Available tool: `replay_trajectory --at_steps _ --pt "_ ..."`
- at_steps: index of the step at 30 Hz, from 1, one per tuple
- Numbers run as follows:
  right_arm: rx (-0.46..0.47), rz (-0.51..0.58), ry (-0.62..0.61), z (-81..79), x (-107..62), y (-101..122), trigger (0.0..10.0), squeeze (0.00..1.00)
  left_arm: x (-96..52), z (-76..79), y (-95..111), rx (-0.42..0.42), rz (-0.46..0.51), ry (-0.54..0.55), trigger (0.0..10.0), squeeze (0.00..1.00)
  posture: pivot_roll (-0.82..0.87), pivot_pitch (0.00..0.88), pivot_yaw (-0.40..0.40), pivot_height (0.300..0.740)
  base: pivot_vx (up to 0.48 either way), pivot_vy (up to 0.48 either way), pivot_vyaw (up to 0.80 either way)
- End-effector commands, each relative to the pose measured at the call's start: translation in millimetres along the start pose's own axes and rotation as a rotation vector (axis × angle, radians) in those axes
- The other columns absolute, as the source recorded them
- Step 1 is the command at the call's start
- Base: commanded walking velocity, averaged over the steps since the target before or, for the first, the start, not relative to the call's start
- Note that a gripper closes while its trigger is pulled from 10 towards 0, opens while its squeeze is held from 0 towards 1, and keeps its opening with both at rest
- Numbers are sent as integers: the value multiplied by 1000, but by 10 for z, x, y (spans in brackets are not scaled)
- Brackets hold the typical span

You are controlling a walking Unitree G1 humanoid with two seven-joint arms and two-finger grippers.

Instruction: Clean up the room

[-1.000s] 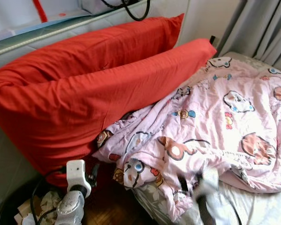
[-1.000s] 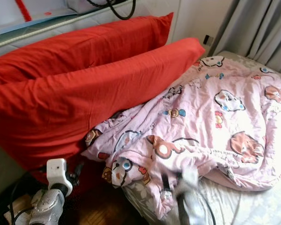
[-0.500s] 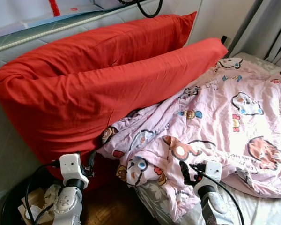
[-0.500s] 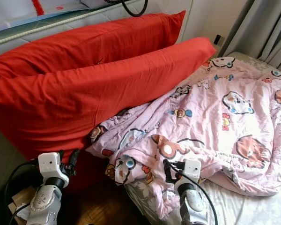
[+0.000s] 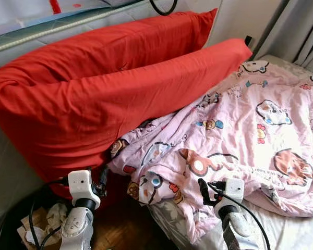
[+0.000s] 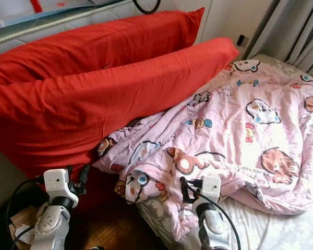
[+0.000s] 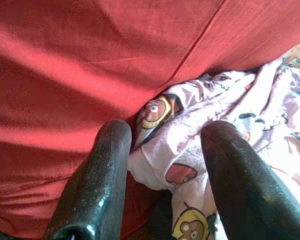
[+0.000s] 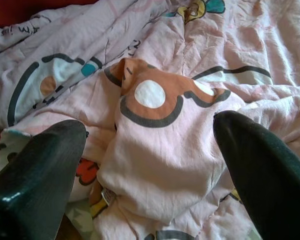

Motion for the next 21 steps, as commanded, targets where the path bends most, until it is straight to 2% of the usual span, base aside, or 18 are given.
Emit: replay_trajectory --at_steps 1,6,11,21 --pt "3 -12 -4 9 -43 -62 10000 0 -56 -28 -70 -10 -29 17 10000 0 72 191 -97 696 0 0 0" --pt "6 -51 12 -28 -31 -103 10000 0 -43 -15 -41 -11 -22 12 10000 0 73 186 -100 696 0 0 0" --pt "5 -39 28 -66 -43 -102 10000 0 -54 -10 -44 -12 -22 11 10000 0 74 181 -101 666 0 0 0" --pt "6 -37 68 -150 -55 -115 10000 0 -65 -18 -46 -15 -26 16 10000 0 77 178 -100 666 0 0 0"
Point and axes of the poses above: a point about 5 cm out from each wrist's last joint towards the gripper, its own x axis pointing out of the wrist towards the gripper, its own y axis along the axis of the wrist's last joint, z = x × y, the point moved 4 cm from there along x, pointing out of the wrist towards the gripper, and after that the axes turned 15 degrees about -x, right-handed, at the moved point
